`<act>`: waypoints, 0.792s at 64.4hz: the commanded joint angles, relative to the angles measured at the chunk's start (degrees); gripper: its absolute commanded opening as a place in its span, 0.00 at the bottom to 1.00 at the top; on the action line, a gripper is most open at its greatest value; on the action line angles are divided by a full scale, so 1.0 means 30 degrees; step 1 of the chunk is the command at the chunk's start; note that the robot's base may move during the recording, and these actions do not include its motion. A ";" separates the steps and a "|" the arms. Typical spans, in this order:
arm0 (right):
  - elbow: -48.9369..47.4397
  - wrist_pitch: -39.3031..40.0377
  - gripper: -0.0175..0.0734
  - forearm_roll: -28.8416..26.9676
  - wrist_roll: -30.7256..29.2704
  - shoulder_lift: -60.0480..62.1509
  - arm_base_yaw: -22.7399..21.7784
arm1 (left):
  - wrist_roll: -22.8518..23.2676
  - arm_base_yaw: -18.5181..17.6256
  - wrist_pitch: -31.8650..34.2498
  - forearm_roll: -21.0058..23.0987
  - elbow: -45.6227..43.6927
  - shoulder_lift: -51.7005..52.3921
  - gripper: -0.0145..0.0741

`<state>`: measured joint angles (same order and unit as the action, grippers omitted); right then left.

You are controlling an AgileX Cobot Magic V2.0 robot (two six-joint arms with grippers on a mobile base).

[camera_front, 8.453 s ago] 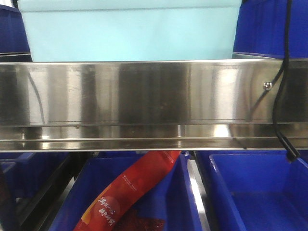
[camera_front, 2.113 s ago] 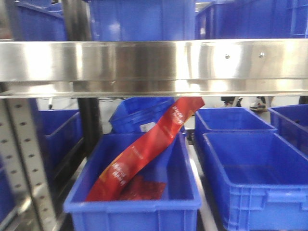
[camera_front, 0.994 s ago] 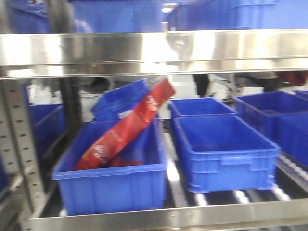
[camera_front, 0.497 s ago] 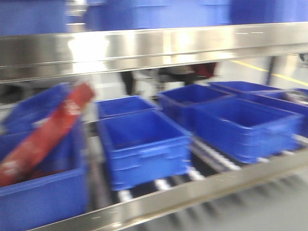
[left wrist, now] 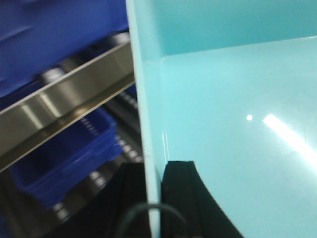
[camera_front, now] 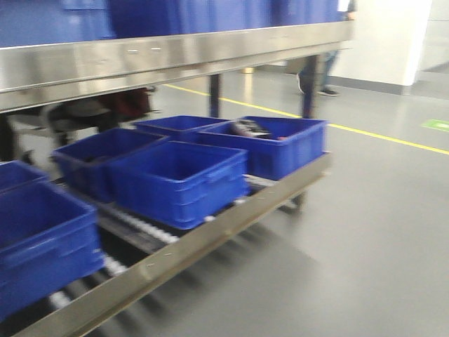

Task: Fetch blue bin and place on conveyor start
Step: 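Carry the teal bin with both grippers while driving to the conveyor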

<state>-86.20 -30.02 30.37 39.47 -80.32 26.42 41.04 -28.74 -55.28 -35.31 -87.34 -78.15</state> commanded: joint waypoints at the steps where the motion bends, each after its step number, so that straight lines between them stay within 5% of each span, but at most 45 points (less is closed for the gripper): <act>1: -0.0139 0.2172 0.02 -0.0124 -0.0191 0.0319 0.0210 | -0.0120 -0.0093 0.0904 0.0015 -0.0032 -0.0012 0.04; 51: -0.0139 0.1314 0.02 -0.0124 -0.0191 0.0319 0.0210 | -0.0120 -0.0093 0.0904 0.0015 -0.0032 -0.0012 0.04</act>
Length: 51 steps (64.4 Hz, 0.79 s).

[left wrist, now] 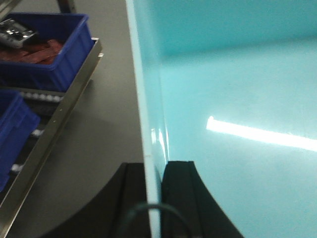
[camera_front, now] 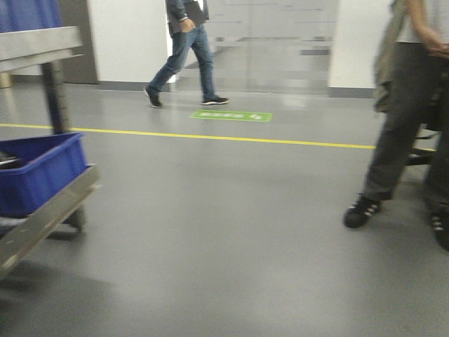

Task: Fetch blue bin and place on conveyor start
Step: 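Carry the teal bin with both grippers while driving to the conveyor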

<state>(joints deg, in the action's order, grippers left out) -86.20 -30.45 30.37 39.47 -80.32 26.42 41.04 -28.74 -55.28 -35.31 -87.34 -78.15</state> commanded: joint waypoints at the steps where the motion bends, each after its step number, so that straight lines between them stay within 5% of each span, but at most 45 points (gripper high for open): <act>1: -0.0139 0.1326 0.02 -0.0124 -0.0191 0.0319 0.0210 | -0.0120 -0.0093 0.0904 0.0015 -0.0032 -0.0012 0.04; 33: -0.0139 -0.6440 0.02 -0.0124 -0.0191 0.0319 0.0210 | -0.0120 -0.0093 0.0938 0.0019 -0.0032 -0.0012 0.04; 51: -0.0139 -0.5627 0.02 -0.0124 -0.0191 0.0319 0.0210 | -0.0120 -0.0093 0.0938 0.0019 -0.0032 -0.0012 0.04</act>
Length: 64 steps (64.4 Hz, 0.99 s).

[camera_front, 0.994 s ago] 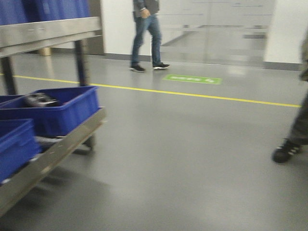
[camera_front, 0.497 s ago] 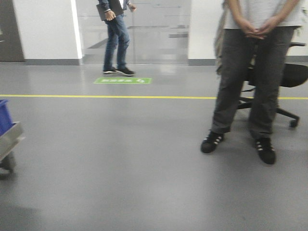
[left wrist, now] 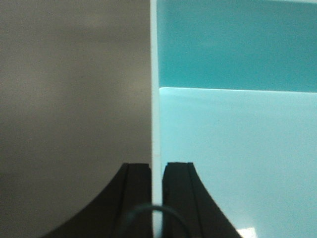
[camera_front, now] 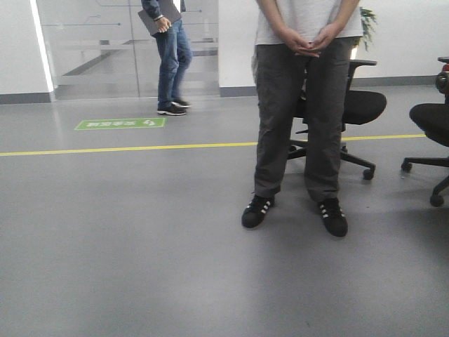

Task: Fetch blue bin and place on conveyor start
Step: 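Carry the teal bin with both grippers while driving to the conveyor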

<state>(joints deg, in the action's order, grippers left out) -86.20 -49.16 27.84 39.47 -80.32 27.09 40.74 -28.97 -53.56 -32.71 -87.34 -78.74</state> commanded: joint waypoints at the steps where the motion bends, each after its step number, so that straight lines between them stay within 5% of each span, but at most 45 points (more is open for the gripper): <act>1: -0.0139 0.0764 0.02 0.0721 -0.0191 0.0319 -0.0012 | -0.0017 -0.0017 0.0366 -0.0847 -0.0032 0.0184 0.04; 15: -0.0139 0.2858 0.02 0.0600 -0.0191 0.0319 -0.0012 | -0.0017 -0.0017 0.0366 -0.0847 -0.0032 0.0184 0.04; 64: -0.0139 0.2910 0.02 0.0600 -0.0191 0.0319 -0.0012 | -0.0017 -0.0017 0.0366 -0.0847 -0.0032 0.0184 0.04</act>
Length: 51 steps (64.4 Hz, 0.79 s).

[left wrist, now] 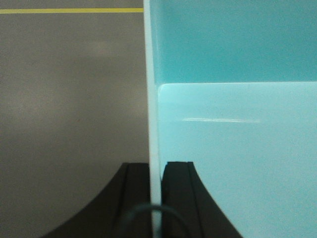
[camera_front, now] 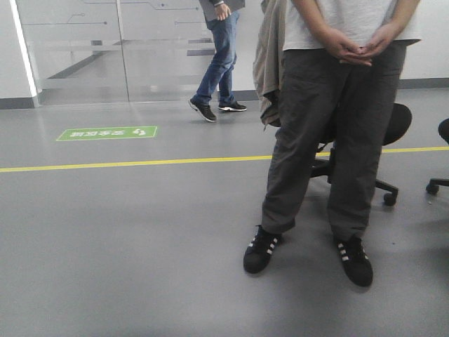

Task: Fetch blue bin and place on conveyor start
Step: 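Carry the teal bin with both grippers while driving to the conveyor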

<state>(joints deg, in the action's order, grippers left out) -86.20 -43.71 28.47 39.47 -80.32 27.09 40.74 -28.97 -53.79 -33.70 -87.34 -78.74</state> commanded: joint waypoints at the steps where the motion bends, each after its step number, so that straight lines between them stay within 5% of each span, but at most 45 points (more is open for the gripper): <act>1: -0.0139 0.1144 0.02 0.0390 -0.0191 0.0319 -0.0012 | -0.0017 -0.0017 0.0444 -0.0518 -0.0032 0.0184 0.04; 51: -0.0139 0.1746 0.02 0.0390 -0.0191 0.0319 -0.0012 | -0.0017 -0.0017 0.0856 -0.0518 -0.0032 0.0184 0.04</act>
<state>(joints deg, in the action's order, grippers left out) -86.20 -42.04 28.80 39.47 -80.32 27.09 40.74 -28.97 -53.59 -34.13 -87.34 -78.74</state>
